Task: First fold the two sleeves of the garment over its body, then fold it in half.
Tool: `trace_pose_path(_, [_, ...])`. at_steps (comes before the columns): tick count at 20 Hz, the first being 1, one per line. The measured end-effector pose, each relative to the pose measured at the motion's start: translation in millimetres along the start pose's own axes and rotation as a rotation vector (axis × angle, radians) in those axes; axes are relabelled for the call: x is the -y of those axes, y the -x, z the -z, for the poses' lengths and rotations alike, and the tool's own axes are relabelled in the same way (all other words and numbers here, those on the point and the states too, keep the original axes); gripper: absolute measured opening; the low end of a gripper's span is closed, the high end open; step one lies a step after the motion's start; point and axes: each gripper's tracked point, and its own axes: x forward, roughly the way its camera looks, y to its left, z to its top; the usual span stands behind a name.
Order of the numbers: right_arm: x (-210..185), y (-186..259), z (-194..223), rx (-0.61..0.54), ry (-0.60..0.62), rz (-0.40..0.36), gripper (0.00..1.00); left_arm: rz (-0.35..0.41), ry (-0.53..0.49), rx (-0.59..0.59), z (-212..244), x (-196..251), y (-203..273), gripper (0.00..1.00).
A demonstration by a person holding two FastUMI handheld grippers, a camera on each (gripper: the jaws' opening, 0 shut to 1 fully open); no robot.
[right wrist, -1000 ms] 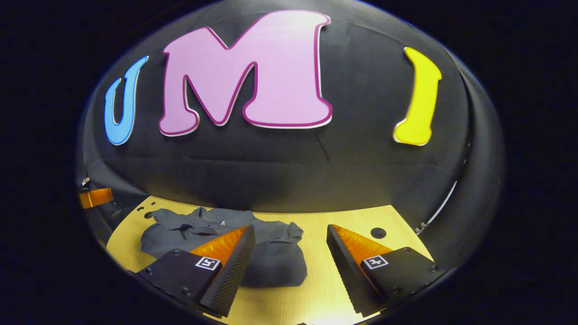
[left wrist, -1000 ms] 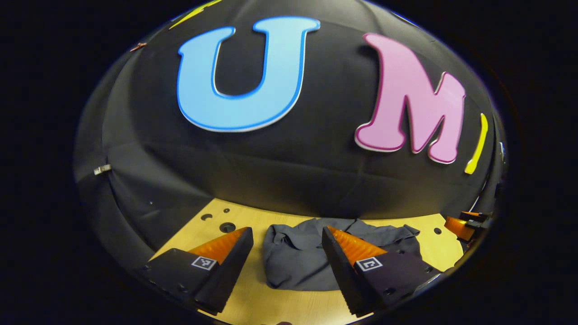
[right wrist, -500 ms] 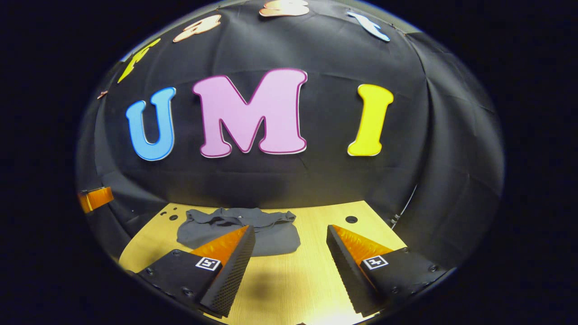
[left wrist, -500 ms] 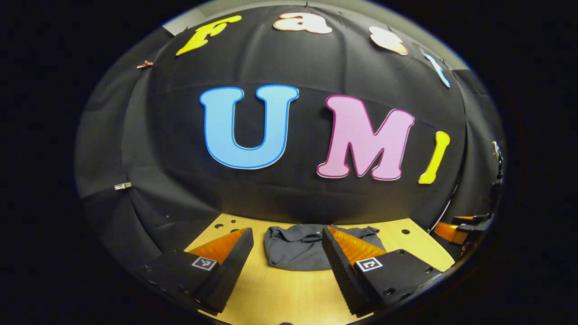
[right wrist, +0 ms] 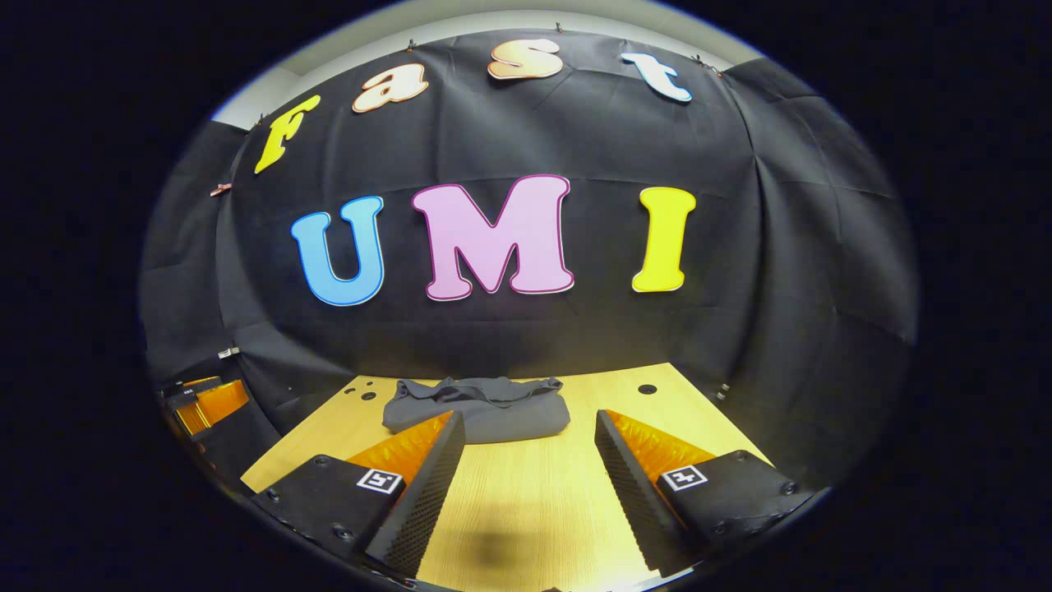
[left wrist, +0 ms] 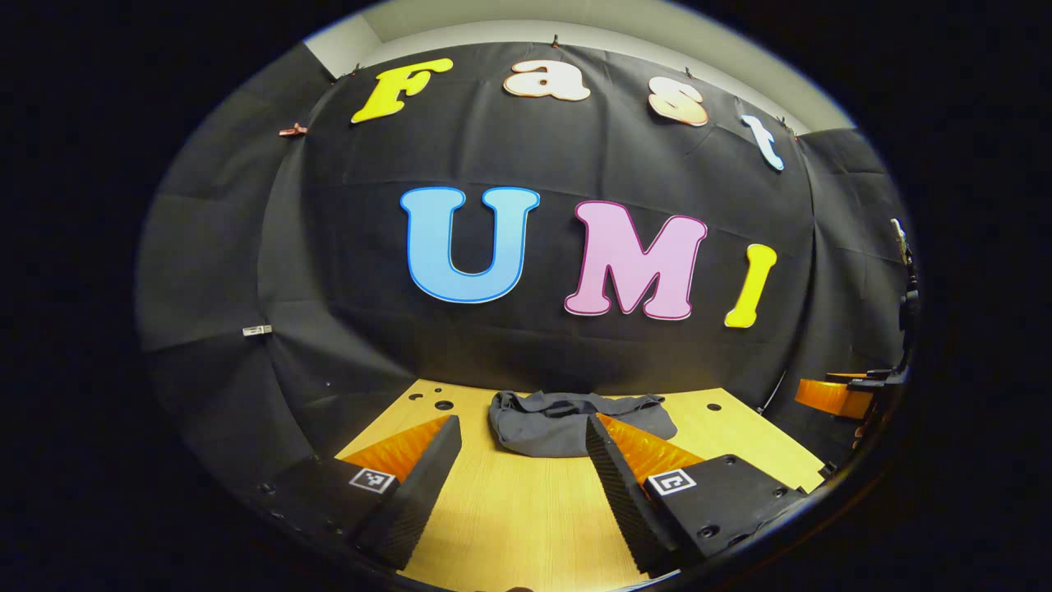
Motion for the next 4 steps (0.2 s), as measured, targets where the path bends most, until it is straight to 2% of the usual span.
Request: trace_pose_path(4, [0, 27, 20, -0.009, 0.024, 0.005, 0.98, -0.012, 0.027, -0.019, 35, -12, 35, 0.96])
